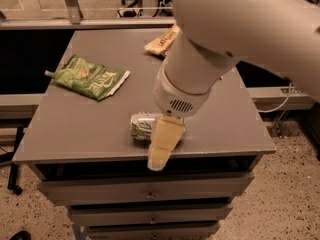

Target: Place 7up can upright

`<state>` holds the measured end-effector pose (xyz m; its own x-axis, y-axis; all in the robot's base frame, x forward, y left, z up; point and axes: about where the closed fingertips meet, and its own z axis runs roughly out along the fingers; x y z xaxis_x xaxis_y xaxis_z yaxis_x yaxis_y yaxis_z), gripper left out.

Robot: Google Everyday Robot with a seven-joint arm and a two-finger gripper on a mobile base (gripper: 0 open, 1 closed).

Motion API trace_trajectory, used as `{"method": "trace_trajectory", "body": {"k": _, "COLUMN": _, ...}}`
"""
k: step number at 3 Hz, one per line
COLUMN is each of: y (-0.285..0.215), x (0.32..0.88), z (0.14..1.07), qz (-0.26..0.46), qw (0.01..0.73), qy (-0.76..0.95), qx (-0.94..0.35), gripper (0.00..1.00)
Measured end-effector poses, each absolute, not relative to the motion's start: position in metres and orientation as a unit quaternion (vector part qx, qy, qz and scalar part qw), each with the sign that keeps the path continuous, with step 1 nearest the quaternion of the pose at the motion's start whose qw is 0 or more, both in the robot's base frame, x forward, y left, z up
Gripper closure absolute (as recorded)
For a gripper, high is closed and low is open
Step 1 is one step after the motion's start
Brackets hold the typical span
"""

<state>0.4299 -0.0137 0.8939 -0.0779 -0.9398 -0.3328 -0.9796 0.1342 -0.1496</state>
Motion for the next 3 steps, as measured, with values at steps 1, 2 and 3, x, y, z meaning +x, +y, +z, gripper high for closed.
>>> {"method": "trace_trajectory", "body": {"k": 1, "y": 0.008, "x": 0.435, "z": 0.876, "qz": 0.058, "qw": 0.175, "qy": 0.726, "qx": -0.662, "gripper": 0.0}}
{"method": "trace_trajectory", "body": {"k": 2, "y": 0.022, "x": 0.44, "z": 0.859, "qz": 0.053, "qw": 0.172, "qy": 0.716, "qx": -0.675, "gripper": 0.0}}
{"method": "trace_trajectory", "body": {"k": 3, "y": 0.031, "x": 0.444, "z": 0.84, "qz": 0.042, "qw": 0.163, "qy": 0.702, "qx": -0.692, "gripper": 0.16}}
